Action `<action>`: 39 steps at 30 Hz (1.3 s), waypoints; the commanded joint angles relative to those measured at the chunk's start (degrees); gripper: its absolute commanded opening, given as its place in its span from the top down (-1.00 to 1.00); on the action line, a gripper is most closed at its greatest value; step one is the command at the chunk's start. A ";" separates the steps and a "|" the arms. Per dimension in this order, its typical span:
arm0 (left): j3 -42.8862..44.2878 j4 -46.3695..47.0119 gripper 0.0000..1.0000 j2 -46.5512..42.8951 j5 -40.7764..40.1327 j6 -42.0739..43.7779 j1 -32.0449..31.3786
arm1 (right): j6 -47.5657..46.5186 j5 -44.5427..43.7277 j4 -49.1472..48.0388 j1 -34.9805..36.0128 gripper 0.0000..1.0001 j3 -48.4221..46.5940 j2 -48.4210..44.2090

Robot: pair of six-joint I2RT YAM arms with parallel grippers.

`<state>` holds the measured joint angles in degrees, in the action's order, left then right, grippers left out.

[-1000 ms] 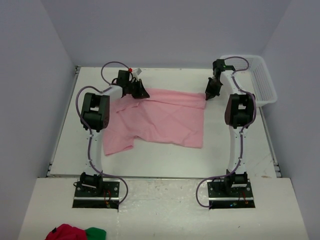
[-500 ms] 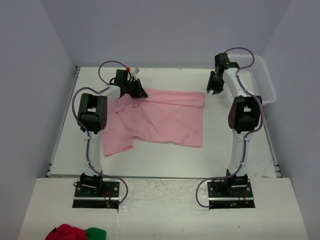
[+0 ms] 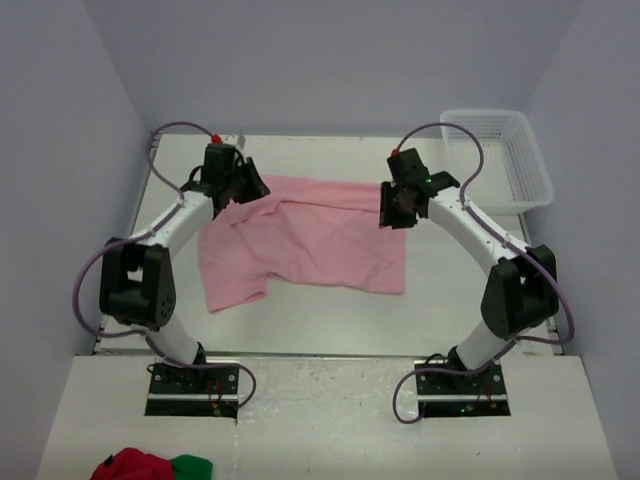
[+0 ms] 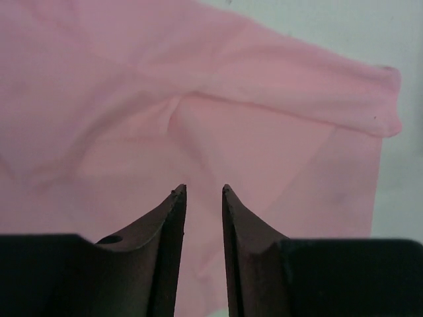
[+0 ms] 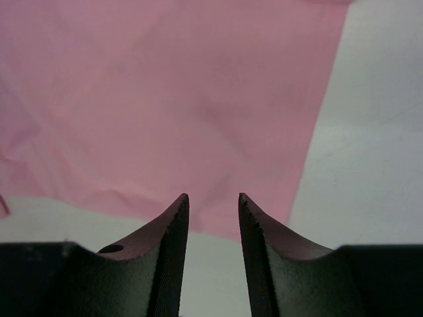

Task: Fold and stack the t-shirts
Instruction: Fold the flattened tshirt in 1/3 of the way, then grap the side of the flattened tshirt closest away from the robot with both arms

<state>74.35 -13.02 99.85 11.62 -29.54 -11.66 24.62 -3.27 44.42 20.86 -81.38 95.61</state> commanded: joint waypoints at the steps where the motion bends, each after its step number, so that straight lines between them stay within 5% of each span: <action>1: -13.42 -5.06 0.39 -13.32 -6.60 -6.40 -0.03 | 3.59 1.94 -5.75 4.27 0.25 7.19 -7.97; 7: -27.58 -12.54 -0.15 -31.27 -14.33 -10.09 0.67 | 4.65 2.92 -11.02 6.91 0.25 19.50 -19.58; 10: -32.76 -14.05 -0.14 -38.23 -13.56 -11.07 1.98 | 4.03 2.92 -11.11 7.26 0.25 23.27 -22.73; 17: -38.04 -16.69 0.00 -36.13 -5.48 -10.89 7.70 | 2.89 2.92 -12.87 7.35 0.25 28.91 -29.51; 39: -38.58 -38.04 0.11 -46.69 -23.04 -21.17 8.85 | 2.36 3.00 -13.66 7.26 0.24 31.90 -33.38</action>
<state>34.02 -46.70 51.48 -8.05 -48.05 -3.33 27.40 -0.47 32.40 28.03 -49.21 63.46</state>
